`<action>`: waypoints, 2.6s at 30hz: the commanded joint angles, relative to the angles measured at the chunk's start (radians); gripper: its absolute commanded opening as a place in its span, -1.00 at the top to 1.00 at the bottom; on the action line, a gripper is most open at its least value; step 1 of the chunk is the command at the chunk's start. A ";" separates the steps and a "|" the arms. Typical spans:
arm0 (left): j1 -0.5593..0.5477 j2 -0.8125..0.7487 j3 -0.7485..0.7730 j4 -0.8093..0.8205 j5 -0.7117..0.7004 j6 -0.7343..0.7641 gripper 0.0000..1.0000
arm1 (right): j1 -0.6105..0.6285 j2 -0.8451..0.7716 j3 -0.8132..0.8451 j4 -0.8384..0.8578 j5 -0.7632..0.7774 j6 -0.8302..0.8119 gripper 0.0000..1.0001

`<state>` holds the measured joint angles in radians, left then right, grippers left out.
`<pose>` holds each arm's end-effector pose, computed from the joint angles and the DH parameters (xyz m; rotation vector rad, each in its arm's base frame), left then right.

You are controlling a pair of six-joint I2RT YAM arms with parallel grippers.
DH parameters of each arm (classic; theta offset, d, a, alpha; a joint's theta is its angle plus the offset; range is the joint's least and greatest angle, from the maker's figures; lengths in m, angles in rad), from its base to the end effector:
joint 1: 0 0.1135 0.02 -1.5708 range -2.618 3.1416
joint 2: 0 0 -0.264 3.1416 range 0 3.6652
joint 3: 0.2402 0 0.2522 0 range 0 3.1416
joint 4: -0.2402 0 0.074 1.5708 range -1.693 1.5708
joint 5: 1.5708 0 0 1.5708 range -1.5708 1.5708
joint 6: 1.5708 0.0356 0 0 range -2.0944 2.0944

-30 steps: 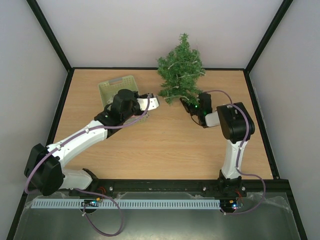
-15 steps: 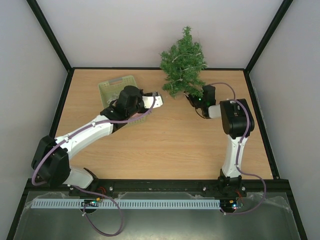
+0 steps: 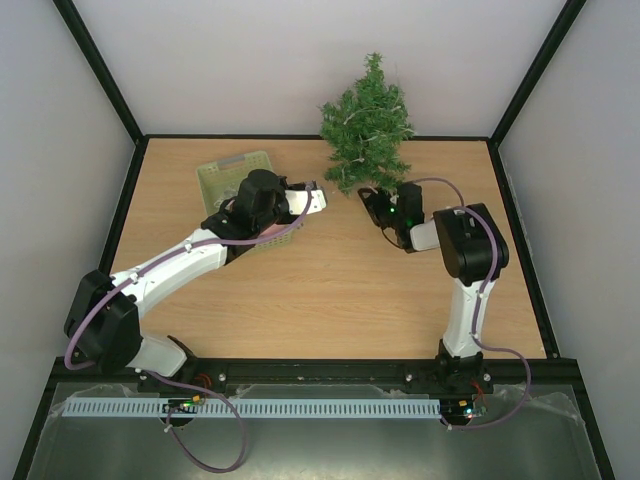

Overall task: Decorate the small christmas tree
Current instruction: Wrap the decoration item around the Christmas tree.

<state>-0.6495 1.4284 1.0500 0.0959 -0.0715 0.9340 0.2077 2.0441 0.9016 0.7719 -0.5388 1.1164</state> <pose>0.2703 -0.2021 0.3096 1.2885 1.3425 0.2639 0.3819 0.0991 0.1127 0.5699 2.0784 1.3520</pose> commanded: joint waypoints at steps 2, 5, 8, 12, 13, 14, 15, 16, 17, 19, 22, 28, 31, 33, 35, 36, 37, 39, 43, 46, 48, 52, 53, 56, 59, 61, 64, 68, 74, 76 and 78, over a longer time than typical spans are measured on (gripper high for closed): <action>0.004 -0.014 0.016 0.020 0.002 -0.007 0.95 | 0.004 0.016 0.005 0.142 0.108 0.018 -0.03; 0.004 -0.015 0.011 0.020 0.000 -0.005 0.95 | 0.003 0.029 0.032 0.106 0.140 0.036 0.01; 0.004 -0.016 -0.001 0.027 -0.002 -0.003 0.95 | 0.004 0.064 0.061 0.115 0.134 0.078 0.00; 0.003 -0.011 -0.008 0.036 0.003 -0.006 0.95 | 0.006 0.111 0.120 0.061 0.131 0.085 0.00; 0.004 -0.010 -0.007 0.036 0.003 -0.006 0.95 | 0.007 0.128 0.135 0.045 0.128 0.078 0.00; 0.004 -0.010 -0.006 0.036 0.003 -0.007 0.95 | 0.006 0.139 0.151 0.016 0.124 0.063 0.00; 0.004 -0.008 -0.006 0.035 0.003 -0.007 0.95 | 0.006 0.146 0.176 -0.019 0.122 0.045 0.01; 0.004 -0.009 -0.006 0.035 0.003 -0.009 0.95 | 0.007 0.152 0.193 -0.062 0.119 0.024 0.03; 0.004 -0.008 -0.006 0.032 0.003 -0.009 0.95 | 0.006 0.157 0.207 -0.101 0.110 0.000 0.08; 0.004 -0.016 -0.006 0.029 0.004 -0.009 0.95 | 0.007 0.161 0.220 -0.157 0.081 -0.046 0.18; 0.003 -0.030 -0.009 0.029 0.004 -0.013 0.95 | 0.007 0.165 0.223 -0.215 0.035 -0.114 0.32; -0.004 -0.049 -0.016 0.020 -0.007 -0.026 0.95 | 0.005 0.152 0.208 -0.311 -0.004 -0.230 0.39; -0.013 -0.059 -0.023 0.017 -0.017 -0.026 0.95 | 0.005 0.129 0.197 -0.358 -0.003 -0.275 0.40; -0.021 -0.065 -0.030 0.016 -0.019 -0.025 0.95 | 0.005 0.117 0.193 -0.393 -0.002 -0.305 0.41; -0.029 -0.075 -0.040 0.019 -0.019 -0.017 0.95 | 0.005 0.106 0.192 -0.420 -0.008 -0.328 0.41; -0.031 -0.081 -0.046 0.019 -0.016 -0.011 0.95 | 0.005 0.103 0.188 -0.428 -0.014 -0.338 0.41; -0.032 -0.088 -0.052 0.020 -0.009 -0.007 0.95 | 0.005 0.101 0.185 -0.436 -0.021 -0.350 0.40; -0.033 -0.103 -0.067 0.015 0.003 -0.007 0.95 | 0.004 0.097 0.180 -0.456 -0.043 -0.381 0.39; -0.033 -0.137 -0.098 -0.012 0.037 -0.008 0.95 | 0.005 0.082 0.149 -0.468 -0.052 -0.437 0.39; -0.034 -0.152 -0.107 -0.021 0.054 -0.008 0.95 | 0.005 0.065 0.145 -0.512 -0.043 -0.491 0.39; -0.036 -0.160 -0.105 -0.032 0.070 -0.006 0.95 | 0.004 0.048 0.142 -0.543 -0.039 -0.535 0.40; -0.052 -0.177 -0.110 -0.038 0.085 -0.003 0.95 | 0.005 0.018 0.111 -0.573 -0.027 -0.582 0.40; -0.056 -0.182 -0.112 -0.041 0.086 -0.003 0.95 | 0.005 0.013 0.107 -0.586 -0.025 -0.594 0.40; -0.068 -0.197 -0.121 -0.051 0.097 0.002 0.95 | 0.004 0.004 0.092 -0.615 -0.008 -0.628 0.40; -0.074 -0.209 -0.132 -0.053 0.110 0.001 0.95 | 0.005 -0.007 0.072 -0.626 -0.012 -0.652 0.40; -0.081 -0.214 -0.136 -0.062 0.117 0.002 0.95 | 0.005 -0.020 0.059 -0.637 -0.002 -0.671 0.41; -0.099 -0.221 -0.141 -0.073 0.116 -0.004 0.95 | 0.005 -0.051 0.037 -0.654 0.011 -0.700 0.41; -0.134 -0.237 -0.153 -0.085 0.096 -0.018 0.95 | 0.005 -0.089 0.006 -0.685 0.048 -0.731 0.41; -0.158 -0.263 -0.166 -0.101 0.089 -0.036 0.95 | 0.005 -0.127 -0.019 -0.710 0.077 -0.764 0.41; -0.164 -0.268 -0.169 -0.104 0.088 -0.038 0.95 | 0.004 -0.132 -0.019 -0.712 0.064 -0.774 0.41; -0.170 -0.271 -0.171 -0.105 0.088 -0.041 0.95 | 0.005 -0.137 -0.022 -0.708 0.055 -0.788 0.42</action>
<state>-0.8082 1.1835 0.8959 0.0032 0.0219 0.9085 0.2081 1.8782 0.9401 0.2981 -0.5400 0.4000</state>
